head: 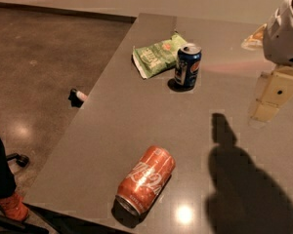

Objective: Place coke can upright

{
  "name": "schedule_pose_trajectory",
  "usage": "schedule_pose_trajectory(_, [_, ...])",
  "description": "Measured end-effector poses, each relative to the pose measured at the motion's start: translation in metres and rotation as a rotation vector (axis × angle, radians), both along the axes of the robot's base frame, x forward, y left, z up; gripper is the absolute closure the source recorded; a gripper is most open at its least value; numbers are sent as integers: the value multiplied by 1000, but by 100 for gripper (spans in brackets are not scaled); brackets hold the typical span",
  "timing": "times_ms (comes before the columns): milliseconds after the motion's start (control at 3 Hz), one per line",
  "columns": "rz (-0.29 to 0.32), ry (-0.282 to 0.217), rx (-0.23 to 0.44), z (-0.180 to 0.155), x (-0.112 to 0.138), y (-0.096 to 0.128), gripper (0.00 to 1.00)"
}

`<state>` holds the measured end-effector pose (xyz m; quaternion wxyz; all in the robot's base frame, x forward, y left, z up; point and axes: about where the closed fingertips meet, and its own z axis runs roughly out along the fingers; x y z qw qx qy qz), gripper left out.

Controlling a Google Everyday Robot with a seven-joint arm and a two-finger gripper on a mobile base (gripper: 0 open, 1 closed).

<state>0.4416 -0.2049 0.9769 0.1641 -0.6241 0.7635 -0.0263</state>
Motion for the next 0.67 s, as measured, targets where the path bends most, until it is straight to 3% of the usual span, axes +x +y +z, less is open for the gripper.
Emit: schedule_pose_trajectory(667, [285, 27, -17, -32, -28, 41, 0])
